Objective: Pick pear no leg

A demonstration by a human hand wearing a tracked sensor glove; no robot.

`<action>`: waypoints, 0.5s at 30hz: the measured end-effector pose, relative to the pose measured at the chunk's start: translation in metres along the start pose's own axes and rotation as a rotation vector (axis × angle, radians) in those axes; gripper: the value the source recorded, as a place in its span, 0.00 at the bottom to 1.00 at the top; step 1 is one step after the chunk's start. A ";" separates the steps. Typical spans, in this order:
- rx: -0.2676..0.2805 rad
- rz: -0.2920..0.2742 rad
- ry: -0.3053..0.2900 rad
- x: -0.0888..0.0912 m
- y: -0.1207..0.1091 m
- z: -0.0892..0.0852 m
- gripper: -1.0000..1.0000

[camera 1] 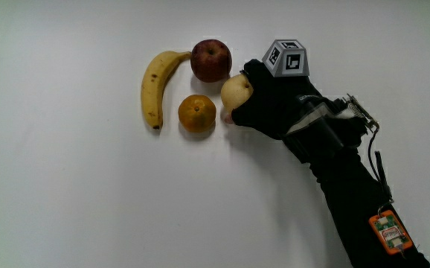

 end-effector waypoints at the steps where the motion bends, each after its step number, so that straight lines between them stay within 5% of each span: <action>1: -0.003 -0.002 -0.002 0.001 0.001 -0.001 1.00; 8: 0.006 0.015 -0.023 -0.002 -0.002 -0.001 1.00; 15: 0.035 0.060 -0.056 -0.011 -0.022 0.017 1.00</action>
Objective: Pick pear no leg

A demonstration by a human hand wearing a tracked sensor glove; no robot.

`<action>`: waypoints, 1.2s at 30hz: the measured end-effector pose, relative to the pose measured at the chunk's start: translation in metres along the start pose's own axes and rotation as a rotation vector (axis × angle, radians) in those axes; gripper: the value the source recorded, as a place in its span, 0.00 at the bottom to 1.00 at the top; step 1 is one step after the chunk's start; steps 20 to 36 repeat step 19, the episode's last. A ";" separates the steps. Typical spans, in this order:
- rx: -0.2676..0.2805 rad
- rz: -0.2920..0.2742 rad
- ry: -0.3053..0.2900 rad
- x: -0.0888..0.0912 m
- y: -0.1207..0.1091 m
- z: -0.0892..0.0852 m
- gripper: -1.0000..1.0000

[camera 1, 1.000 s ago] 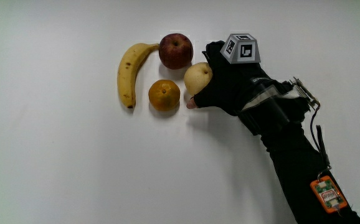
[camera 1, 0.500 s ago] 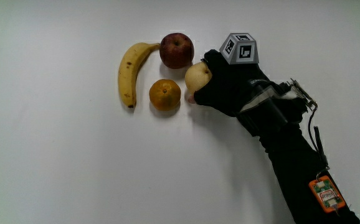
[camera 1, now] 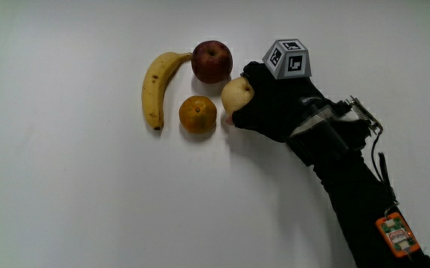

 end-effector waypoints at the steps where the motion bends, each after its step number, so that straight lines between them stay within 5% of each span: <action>1: 0.012 -0.003 -0.007 -0.001 -0.004 0.004 1.00; 7: 0.037 0.056 -0.003 -0.011 -0.033 0.022 1.00; 19: 0.103 0.163 -0.104 -0.035 -0.094 0.038 1.00; 36: 0.103 0.163 -0.104 -0.035 -0.094 0.038 1.00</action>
